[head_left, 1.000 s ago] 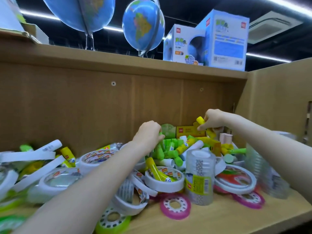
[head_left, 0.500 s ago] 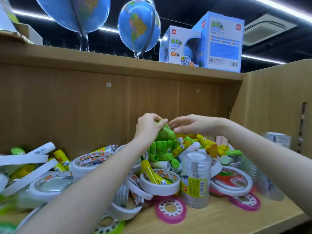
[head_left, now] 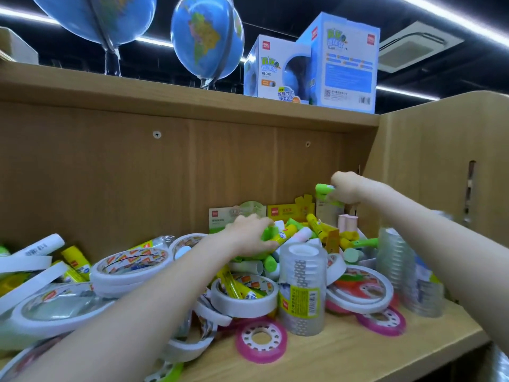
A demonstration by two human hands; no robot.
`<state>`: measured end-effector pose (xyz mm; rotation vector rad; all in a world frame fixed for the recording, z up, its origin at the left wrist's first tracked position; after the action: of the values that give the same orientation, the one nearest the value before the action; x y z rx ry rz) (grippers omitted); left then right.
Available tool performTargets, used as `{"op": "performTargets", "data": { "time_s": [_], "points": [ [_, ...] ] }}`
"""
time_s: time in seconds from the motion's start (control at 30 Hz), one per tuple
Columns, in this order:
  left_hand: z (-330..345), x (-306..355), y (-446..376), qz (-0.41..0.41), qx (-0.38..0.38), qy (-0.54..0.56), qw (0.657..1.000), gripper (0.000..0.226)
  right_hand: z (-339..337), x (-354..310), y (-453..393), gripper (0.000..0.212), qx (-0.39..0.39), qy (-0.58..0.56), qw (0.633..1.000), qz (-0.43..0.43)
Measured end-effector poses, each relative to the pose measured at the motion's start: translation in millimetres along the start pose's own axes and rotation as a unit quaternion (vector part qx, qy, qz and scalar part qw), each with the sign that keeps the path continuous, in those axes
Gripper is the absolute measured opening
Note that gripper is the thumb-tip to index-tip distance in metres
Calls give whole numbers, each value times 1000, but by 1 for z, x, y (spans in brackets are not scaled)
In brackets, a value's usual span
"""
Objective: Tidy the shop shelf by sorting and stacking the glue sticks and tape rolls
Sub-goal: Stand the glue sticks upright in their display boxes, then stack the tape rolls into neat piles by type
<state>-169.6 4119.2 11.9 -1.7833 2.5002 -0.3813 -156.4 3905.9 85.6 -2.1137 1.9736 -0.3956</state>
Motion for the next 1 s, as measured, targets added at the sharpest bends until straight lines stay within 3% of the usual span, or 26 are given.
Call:
{"op": "performTargets", "data": {
  "time_s": [0.1, 0.2, 0.37, 0.63, 1.0],
  "points": [
    [6, -3, 0, 3, -53, 10, 999, 62, 17, 8, 1, 28, -22, 23, 997, 67],
    [4, -2, -1, 12, -48, 2, 999, 61, 25, 6, 1, 42, -87, -69, 990, 88],
    [-5, -8, 2, 18, 12, 55, 998, 53, 16, 9, 7, 26, -56, -56, 995, 63],
    [-55, -54, 70, -24, 97, 19, 995, 34, -27, -67, 40, 14, 3, -149, 973, -178],
    [-99, -162, 267, -179, 81, -69, 978, 30, -26, -268, 107, 19, -80, -226, 860, -450]
  ]
}}
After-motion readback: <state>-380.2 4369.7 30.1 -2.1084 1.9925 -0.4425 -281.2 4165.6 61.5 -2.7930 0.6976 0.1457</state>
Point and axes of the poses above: each hand's wrist, its own y-axis away from the middle knuckle, its own z-axis out of the palm, x = y × z, the point moved 1 cm from there along -y, towards the middle knuckle, and after that the axes turned 7 degrees about -z, right-handed, at the moved point
